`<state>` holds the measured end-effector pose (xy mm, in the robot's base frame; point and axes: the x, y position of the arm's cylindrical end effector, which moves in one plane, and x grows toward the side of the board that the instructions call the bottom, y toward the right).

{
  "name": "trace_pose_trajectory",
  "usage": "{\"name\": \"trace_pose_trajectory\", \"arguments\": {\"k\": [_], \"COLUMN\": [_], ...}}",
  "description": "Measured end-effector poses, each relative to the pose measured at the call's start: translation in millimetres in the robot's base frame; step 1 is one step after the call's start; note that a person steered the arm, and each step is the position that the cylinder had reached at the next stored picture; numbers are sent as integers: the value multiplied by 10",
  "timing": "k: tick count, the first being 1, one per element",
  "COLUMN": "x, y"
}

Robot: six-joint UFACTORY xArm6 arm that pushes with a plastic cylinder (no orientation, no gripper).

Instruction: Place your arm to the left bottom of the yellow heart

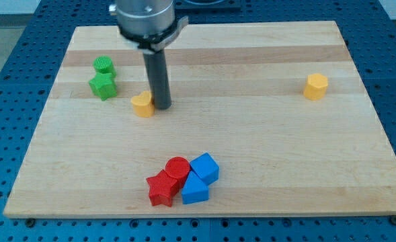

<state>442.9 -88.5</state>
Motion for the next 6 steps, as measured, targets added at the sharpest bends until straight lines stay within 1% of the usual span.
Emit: {"name": "trace_pose_trajectory", "arguments": {"k": [1, 2, 3, 4, 5, 6], "x": [556, 800, 463, 367, 361, -91], "y": [-98, -151, -472, -487, -487, -69]}}
